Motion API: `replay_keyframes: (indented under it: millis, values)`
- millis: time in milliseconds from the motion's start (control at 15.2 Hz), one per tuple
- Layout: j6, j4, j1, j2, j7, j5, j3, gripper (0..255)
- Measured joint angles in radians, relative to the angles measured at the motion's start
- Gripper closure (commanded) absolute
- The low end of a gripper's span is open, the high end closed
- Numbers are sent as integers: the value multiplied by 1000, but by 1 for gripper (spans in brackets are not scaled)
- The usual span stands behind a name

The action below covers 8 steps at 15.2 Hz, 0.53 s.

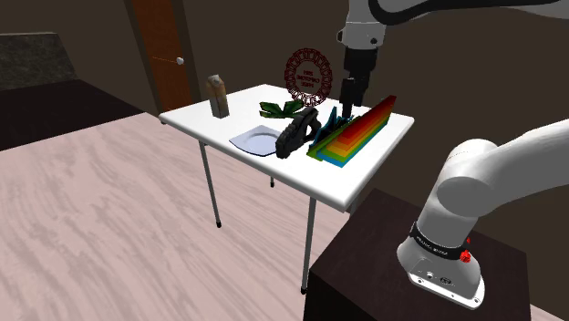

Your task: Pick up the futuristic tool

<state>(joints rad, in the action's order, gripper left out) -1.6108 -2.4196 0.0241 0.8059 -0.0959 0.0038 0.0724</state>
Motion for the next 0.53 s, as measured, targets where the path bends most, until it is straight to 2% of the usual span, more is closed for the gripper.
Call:
replay_keyframes:
  millis: [132, 528]
  values:
    - [-10, 1, -7, -12, -32, -11, -12, 0]
    - [-143, 46, -93, -192, -446, -123, -135, 0]
